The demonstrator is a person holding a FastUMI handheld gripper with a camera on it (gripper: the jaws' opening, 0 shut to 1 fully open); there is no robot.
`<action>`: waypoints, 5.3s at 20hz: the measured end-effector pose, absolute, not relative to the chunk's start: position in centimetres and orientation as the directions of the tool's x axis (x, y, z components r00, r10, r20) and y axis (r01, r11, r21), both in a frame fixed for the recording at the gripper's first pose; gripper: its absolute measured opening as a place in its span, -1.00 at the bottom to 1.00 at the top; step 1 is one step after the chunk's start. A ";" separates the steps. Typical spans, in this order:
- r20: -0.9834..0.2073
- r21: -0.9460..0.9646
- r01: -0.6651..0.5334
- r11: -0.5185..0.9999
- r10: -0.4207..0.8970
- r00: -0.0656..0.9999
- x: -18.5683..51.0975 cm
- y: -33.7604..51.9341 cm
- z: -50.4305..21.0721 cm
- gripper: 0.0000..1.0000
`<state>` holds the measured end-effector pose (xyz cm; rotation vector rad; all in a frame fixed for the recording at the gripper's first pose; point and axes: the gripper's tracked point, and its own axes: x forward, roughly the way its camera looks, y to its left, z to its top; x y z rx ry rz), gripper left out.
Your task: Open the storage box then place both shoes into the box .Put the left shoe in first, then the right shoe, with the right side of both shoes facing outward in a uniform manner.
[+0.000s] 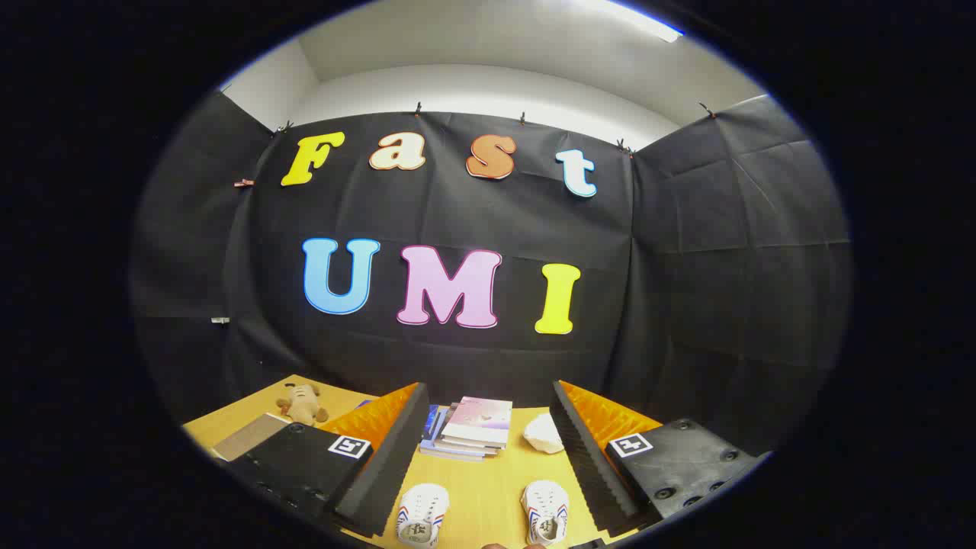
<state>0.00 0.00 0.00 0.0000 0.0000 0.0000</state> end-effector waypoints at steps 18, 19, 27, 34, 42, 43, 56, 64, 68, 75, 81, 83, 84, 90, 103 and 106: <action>-0.081 0.036 -0.029 0.999 0.031 0.996 -1.1 2.6 -3.2 0.95; -0.093 0.044 -0.032 0.999 0.036 0.995 -0.9 2.7 -3.5 0.94; -0.166 0.104 -0.098 0.990 0.115 0.979 1.7 2.3 -5.8 0.95; -0.342 0.419 -0.170 0.892 0.329 0.881 3.2 4.4 -11.1 0.98; -0.443 0.656 -0.290 0.697 0.666 0.600 -0.1 11.4 -18.4 0.97; -0.449 0.677 -0.295 0.674 0.696 0.560 -0.8 12.2 -19.3 0.97; -0.340 0.916 -0.139 0.376 0.913 0.227 -5.9 22.3 -26.2 0.93; -0.275 0.960 -0.007 0.279 0.951 0.138 -5.8 25.4 -27.6 0.93; -0.227 0.973 0.052 0.223 0.968 0.103 -5.9 26.0 -27.2 0.93; -0.115 0.983 0.153 0.098 0.987 0.113 -5.9 23.9 -22.6 0.91; -0.083 0.980 0.193 0.048 0.981 0.176 -4.8 21.6 -18.7 0.64; -0.076 0.978 0.205 0.041 0.984 0.163 -5.2 21.8 -18.2 0.37; -0.075 0.977 0.207 0.044 0.986 0.147 -5.6 22.2 -17.9 0.37; -0.194 0.974 0.144 0.174 0.971 0.141 -6.0 23.7 -19.4 -0.42; -0.268 0.962 0.006 0.272 0.943 0.197 -5.9 30.2 -11.2 -0.90; -0.269 0.960 -0.030 0.279 0.944 0.189 -5.8 33.6 -8.3 -0.90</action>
